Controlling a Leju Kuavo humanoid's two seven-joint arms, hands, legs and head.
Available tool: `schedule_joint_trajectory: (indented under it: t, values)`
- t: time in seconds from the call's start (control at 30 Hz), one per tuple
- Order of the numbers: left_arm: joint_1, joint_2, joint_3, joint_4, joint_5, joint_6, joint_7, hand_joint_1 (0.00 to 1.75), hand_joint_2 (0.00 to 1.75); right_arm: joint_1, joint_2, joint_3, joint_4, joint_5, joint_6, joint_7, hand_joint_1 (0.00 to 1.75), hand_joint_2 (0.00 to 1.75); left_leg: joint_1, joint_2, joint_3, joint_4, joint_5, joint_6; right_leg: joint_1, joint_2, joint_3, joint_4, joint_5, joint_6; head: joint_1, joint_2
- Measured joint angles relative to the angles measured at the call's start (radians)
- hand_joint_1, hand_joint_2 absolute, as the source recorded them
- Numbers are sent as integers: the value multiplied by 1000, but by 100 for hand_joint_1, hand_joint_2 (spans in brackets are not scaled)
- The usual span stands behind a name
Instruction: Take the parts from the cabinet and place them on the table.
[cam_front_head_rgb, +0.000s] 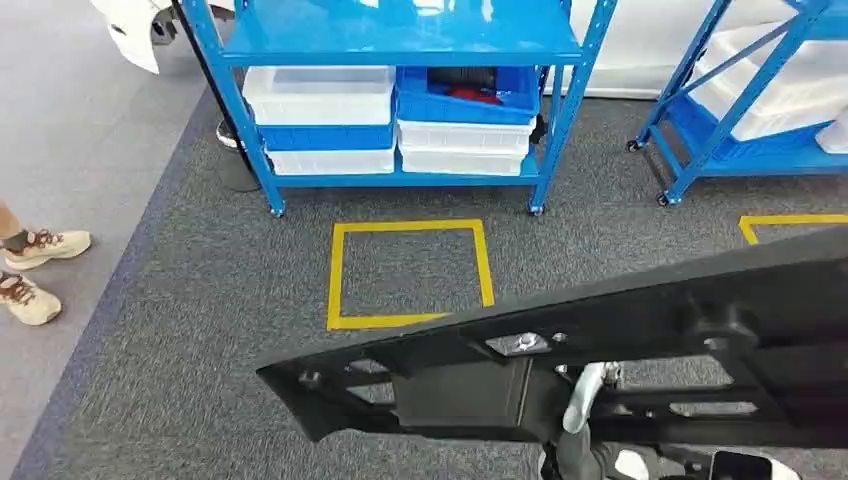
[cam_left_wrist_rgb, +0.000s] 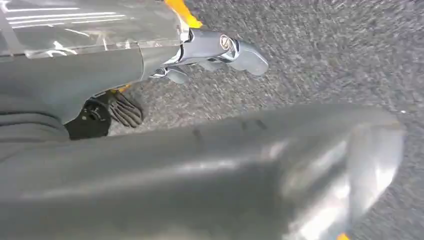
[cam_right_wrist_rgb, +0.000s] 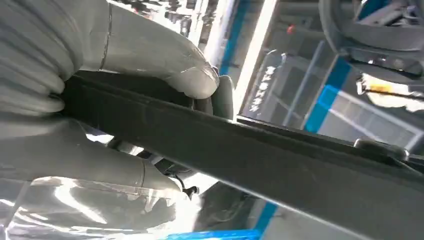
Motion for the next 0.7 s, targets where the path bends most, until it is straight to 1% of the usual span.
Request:
schedule_joint_trajectory:
  t: [0.03, 0.07, 0.1, 0.13, 0.17, 0.2, 0.23, 0.27, 0.3, 0.33, 0.37, 0.4, 0.43, 0.47, 0.5, 0.53, 0.57, 0.6, 0.63, 0.67, 0.7]
  values:
    - [1, 0, 5, 0, 0, 0, 0, 0, 0, -7, -2, -4, -3, -11, -8, 0, 175, 175, 3, 2, -4, -5, 14, 11, 0, 1, -5, 2, 3, 7, 0, 0]
    - [1, 0, 8, 0, 0, 0, 1, 0, 0, -11, -4, -10, -6, -19, -11, 0, 175, 175, 4, 5, -11, -5, 22, 16, -5, 2, -13, 20, -21, 12, 0, 0]
    - [3, 2, 11, 0, 2, 1, 2, 0, 0, -14, -6, -13, -9, -23, -11, 0, 175, 175, 4, 6, -20, -5, 29, 24, -6, 3, -33, 73, -71, 15, 0, 0]
    - [4, 3, 16, 0, 1, 3, 2, 0, 0, -16, -9, -14, -11, -26, -11, 0, 175, 175, 3, 7, -29, -4, 36, 26, -7, 3, -62, 154, -125, 19, 0, 0]
    - [5, 3, 21, 0, 1, 4, 2, 0, 0, -16, -10, -16, -12, -27, -10, 0, 175, 175, 2, 7, -38, -3, 42, 27, -8, 3, -91, 239, -168, 22, 0, 0]
    - [7, 3, 26, 0, 1, 6, 2, 0, 0, -16, -10, -18, -12, -27, -8, 0, 175, 175, 0, 7, -45, -3, 47, 26, -9, 3, -106, 295, -191, 24, 0, 0]
    - [10, 3, 29, 0, 1, 7, 2, 0, 0, -16, -10, -19, -13, -27, -6, 0, 175, 175, 0, 7, -51, -1, 52, 25, -10, 3, -102, 316, -193, 24, 0, 0]
    - [13, 3, 30, 0, 1, 8, 3, 0, 0, -16, -10, -20, -13, -27, -5, 0, 175, 175, 0, 7, -55, 2, 54, 23, -10, 3, -76, 287, -176, 23, 0, 0]
    - [15, 3, 32, 0, 1, 9, 3, 0, 0, -16, -10, -20, -14, -28, -5, 0, 175, 175, 0, 6, -56, 5, 55, 22, -9, 3, -26, 217, -144, 20, 0, 0]
    - [14, 2, 35, 0, 1, 10, 3, 0, 0, -17, -10, -20, -14, -30, 2, 0, 175, 175, 0, 6, -56, 8, 55, 21, -9, 3, 36, 120, -106, 15, 0, 0]
    - [14, 1, 36, 0, 1, 10, 3, 0, 0, -20, -10, -21, -14, -34, 8, 0, 175, 175, 0, 5, -57, 12, 53, 18, -8, 4, 88, 30, -87, 7, 0, 0]
    - [13, -2, 39, 0, 1, 12, 2, 0, 0, -24, -10, -22, -14, -38, 14, 0, 175, 175, -6, 5, -66, 16, 53, 11, 0, 5, 101, 14, -107, 1, 0, 0]
    - [12, -1, 44, 0, 1, 13, 2, 0, 0, -29, -10, -23, -14, -42, 20, 0, 175, 175, -5, 5, -72, 22, 55, 6, 1, 4, 96, 0, -107, -4, 0, 0]
    - [12, -1, 48, 0, 1, 14, 2, 0, 0, -30, -10, -27, -14, -42, 26, 0, 175, 175, -4, 6, -75, 22, 55, 1, 2, 5, 92, 2, -106, -4, 0, 0]
    - [13, -1, 51, 0, 1, 14, 0, 0, 0, -30, -10, -31, -14, -43, 31, 0, 175, 175, -2, 7, -75, 20, 57, -3, 3, 5, 90, 4, -107, -8, 0, 0]
    - [12, -1, 52, 0, 1, 14, -1, 0, 0, -34, -10, -35, -14, -43, 35, 0, 175, 175, -5, 7, -74, 20, 56, -9, -3, 5, 90, -4, -103, -14, 0, 0]
    - [12, 2, 53, -1, 1, 14, -2, 0, 0, -38, -9, -36, -14, -43, 37, 0, 175, 175, -1, 4, -79, 29, 45, -14, -9, 2, 95, -12, -98, -21, 0, 0]
    - [12, 2, 54, -1, 1, 14, -3, 0, 0, -43, -8, -37, -16, -43, 40, 0, 175, 175, -2, -1, -95, 66, 19, -18, -9, 2, 95, -13, -97, -26, 0, 0]
    - [12, 1, 55, -1, 1, 13, -3, 0, 0, -46, -7, -37, -19, -42, 43, 0, 175, 175, 2, -1, -126, 133, -18, -21, -8, 1, 93, -13, -97, -29, 0, 0]
    - [13, 2, 55, -1, 0, 13, -3, 0, 0, -47, -7, -37, -20, -42, 44, 0, 175, 175, 5, -1, -166, 219, -57, -25, -7, 2, 91, -13, -96, -29, 0, 0]
    - [13, 2, 56, -1, 0, 12, -3, 0, 0, -47, -7, -37, -21, -43, 45, 0, 175, 175, 6, -1, -204, 295, -85, -28, -7, 5, 89, -13, -96, -30, 0, 0]
